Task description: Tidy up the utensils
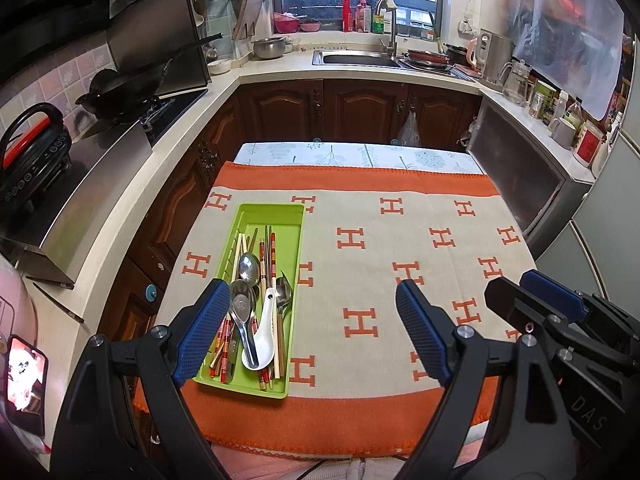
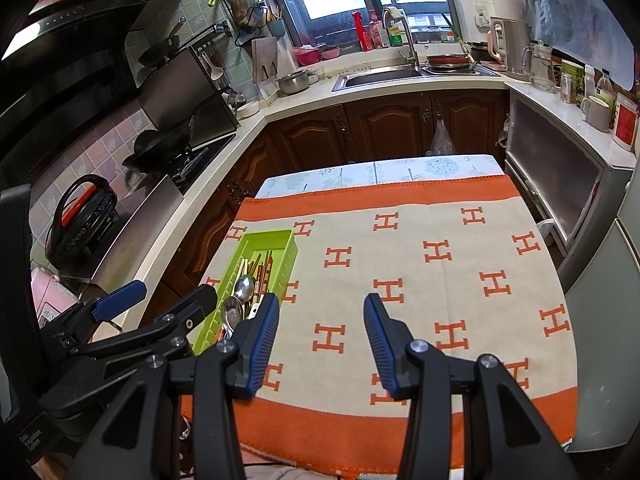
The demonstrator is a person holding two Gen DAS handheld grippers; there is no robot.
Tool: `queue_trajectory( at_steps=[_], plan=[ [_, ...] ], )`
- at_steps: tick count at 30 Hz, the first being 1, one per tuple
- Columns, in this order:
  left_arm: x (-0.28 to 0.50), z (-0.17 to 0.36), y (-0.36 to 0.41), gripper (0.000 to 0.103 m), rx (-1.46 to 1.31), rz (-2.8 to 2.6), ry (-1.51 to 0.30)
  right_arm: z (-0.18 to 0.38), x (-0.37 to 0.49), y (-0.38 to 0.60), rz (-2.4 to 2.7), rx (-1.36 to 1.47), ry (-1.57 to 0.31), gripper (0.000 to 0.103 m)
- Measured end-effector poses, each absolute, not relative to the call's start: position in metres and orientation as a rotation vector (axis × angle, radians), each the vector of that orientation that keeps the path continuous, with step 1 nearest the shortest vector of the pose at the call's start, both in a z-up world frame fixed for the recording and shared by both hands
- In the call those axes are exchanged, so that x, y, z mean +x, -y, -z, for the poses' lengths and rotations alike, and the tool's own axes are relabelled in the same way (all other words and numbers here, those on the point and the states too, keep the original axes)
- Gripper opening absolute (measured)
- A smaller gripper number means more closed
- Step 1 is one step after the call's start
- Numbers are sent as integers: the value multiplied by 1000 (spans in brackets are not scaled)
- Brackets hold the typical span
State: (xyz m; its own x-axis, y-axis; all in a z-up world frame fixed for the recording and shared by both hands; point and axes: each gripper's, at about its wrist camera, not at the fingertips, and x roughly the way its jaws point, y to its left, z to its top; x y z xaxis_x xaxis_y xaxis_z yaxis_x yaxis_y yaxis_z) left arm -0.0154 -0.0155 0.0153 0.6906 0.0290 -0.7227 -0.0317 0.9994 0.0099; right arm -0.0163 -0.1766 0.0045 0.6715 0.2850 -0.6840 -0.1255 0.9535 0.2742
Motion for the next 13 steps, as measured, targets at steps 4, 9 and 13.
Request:
queue_trajectory(
  at_steps=[4,9,13],
  plan=[
    [-21,-15,16,83,-11,-35,-813,-5,-16,174,-231,210,-803,44],
    [-22,-15,15,83,-13,-35,-815,-5,-16,174,-231,210,-803,44],
    [-23,-14,15,83,-12,-37,-816,-4,-16,174,-231,212,-804,44]
  ],
)
